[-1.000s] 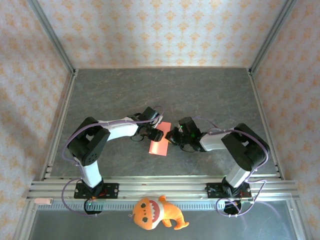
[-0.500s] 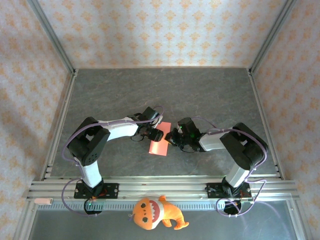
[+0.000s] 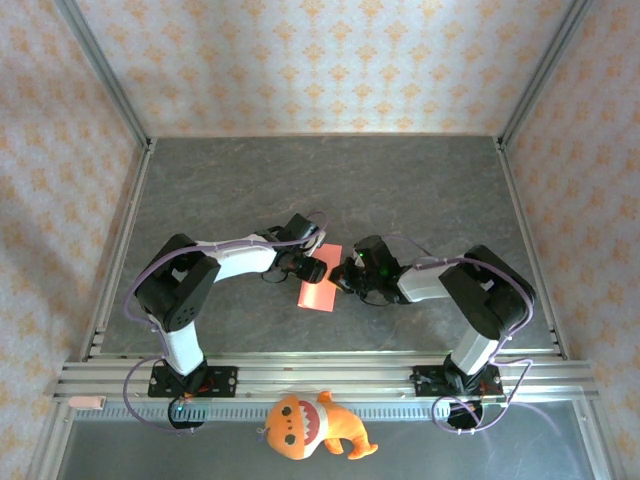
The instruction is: Fold a paper plane with a square sheet of paper (pick it up from the middle)
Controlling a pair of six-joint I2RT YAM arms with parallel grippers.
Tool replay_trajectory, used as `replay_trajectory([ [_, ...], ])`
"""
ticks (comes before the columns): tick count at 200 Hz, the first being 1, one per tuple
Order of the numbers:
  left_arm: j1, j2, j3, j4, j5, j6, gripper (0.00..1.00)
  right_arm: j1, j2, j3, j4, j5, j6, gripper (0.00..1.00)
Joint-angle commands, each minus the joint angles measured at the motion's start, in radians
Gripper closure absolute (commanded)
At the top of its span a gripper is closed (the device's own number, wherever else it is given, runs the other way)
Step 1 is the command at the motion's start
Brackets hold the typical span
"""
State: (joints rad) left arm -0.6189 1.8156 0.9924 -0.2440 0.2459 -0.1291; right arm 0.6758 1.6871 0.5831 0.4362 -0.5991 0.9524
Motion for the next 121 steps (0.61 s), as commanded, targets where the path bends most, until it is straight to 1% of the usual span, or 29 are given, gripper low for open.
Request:
replay_trajectory([
  [1, 0.024, 0.156, -0.050, 0.069, -0.025, 0.022, 0.35, 0.010, 0.024, 0.018, -0.031, 0.017, -0.027, 1.00],
  [17, 0.024, 0.154, -0.052, 0.070, -0.025, 0.022, 0.35, 0.010, 0.033, 0.014, -0.066, 0.035, -0.035, 1.00],
  [52, 0.024, 0.148, -0.054, 0.073, -0.023, 0.020, 0.35, 0.010, 0.025, 0.026, -0.223, 0.116, -0.105, 1.00],
  [82, 0.024, 0.125, -0.054, 0.092, 0.021, 0.002, 0.35, 0.010, 0.048, 0.040, -0.265, 0.127, -0.135, 1.00],
  [96, 0.024, 0.105, -0.049, 0.097, 0.044, -0.016, 0.35, 0.009, 0.054, 0.049, -0.289, 0.135, -0.156, 1.00],
  [100, 0.024, 0.068, -0.047, 0.101, 0.055, -0.023, 0.35, 0.007, 0.053, 0.052, -0.297, 0.138, -0.162, 1.00],
  [121, 0.024, -0.013, -0.039, 0.135, 0.118, -0.087, 0.32, -0.009, 0.050, 0.060, -0.323, 0.125, -0.213, 1.00],
])
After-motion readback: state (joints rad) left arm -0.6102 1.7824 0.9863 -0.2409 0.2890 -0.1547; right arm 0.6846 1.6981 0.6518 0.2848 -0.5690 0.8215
